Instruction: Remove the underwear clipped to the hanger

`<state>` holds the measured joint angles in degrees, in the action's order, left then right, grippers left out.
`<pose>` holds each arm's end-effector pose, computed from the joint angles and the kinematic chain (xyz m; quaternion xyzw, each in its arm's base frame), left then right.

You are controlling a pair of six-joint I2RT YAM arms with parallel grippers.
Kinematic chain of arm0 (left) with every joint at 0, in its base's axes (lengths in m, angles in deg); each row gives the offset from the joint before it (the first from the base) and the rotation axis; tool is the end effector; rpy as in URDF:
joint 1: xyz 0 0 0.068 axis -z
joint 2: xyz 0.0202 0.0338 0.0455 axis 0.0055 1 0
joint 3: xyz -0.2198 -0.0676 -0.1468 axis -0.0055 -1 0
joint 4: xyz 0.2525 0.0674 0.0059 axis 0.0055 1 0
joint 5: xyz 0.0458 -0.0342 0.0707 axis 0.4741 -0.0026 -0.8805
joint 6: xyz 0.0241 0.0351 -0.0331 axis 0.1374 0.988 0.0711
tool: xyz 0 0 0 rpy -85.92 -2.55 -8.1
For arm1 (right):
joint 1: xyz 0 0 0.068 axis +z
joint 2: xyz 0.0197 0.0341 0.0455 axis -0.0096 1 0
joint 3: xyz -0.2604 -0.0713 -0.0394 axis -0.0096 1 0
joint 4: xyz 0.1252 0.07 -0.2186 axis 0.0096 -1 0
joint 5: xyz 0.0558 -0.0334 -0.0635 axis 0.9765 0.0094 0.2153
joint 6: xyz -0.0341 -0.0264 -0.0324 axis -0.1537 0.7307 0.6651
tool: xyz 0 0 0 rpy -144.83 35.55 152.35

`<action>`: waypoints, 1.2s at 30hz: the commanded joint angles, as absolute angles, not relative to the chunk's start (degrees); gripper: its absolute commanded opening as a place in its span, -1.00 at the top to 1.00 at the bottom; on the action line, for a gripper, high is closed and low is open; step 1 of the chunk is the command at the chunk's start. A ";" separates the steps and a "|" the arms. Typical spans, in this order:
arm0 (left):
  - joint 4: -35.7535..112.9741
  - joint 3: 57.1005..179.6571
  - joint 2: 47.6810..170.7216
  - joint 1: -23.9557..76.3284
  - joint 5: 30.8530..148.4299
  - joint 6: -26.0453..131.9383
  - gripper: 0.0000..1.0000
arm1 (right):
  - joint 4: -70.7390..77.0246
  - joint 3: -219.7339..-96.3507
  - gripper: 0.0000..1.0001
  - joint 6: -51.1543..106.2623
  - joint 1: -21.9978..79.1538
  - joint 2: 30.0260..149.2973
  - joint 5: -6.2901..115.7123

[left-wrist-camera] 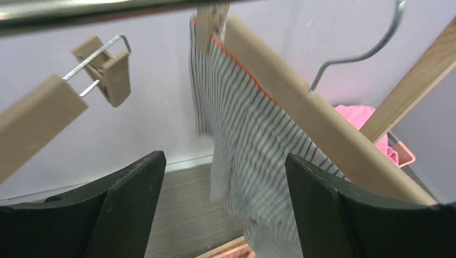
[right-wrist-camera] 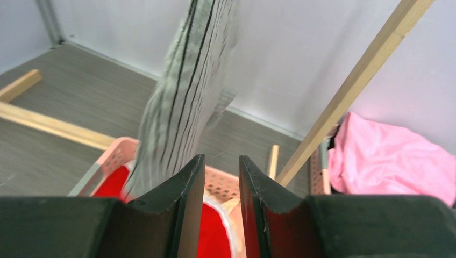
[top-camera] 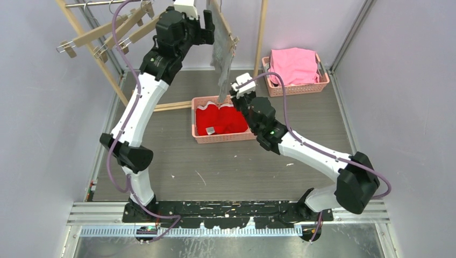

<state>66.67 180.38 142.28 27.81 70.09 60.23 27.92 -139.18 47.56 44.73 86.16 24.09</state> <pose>0.3626 -0.1860 0.5235 0.0777 0.7045 -0.1290 0.6936 0.2351 0.2177 0.3467 -0.2018 0.6574 0.0657 0.7231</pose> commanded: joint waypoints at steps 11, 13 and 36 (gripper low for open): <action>60.65 176.66 129.48 27.90 73.25 57.75 -0.58 | 34.83 -152.97 0.33 55.09 43.36 96.47 20.47; 61.52 178.58 129.95 27.90 74.41 56.79 -0.56 | 35.17 -151.80 0.34 54.46 43.36 95.56 20.78; 66.69 185.83 135.75 29.22 76.60 60.30 -0.55 | 33.60 -150.34 0.36 54.31 46.65 94.87 23.79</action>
<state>67.61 183.00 135.29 28.99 75.42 57.08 31.09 -148.93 53.72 46.45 95.71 24.48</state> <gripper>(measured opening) 0.777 0.324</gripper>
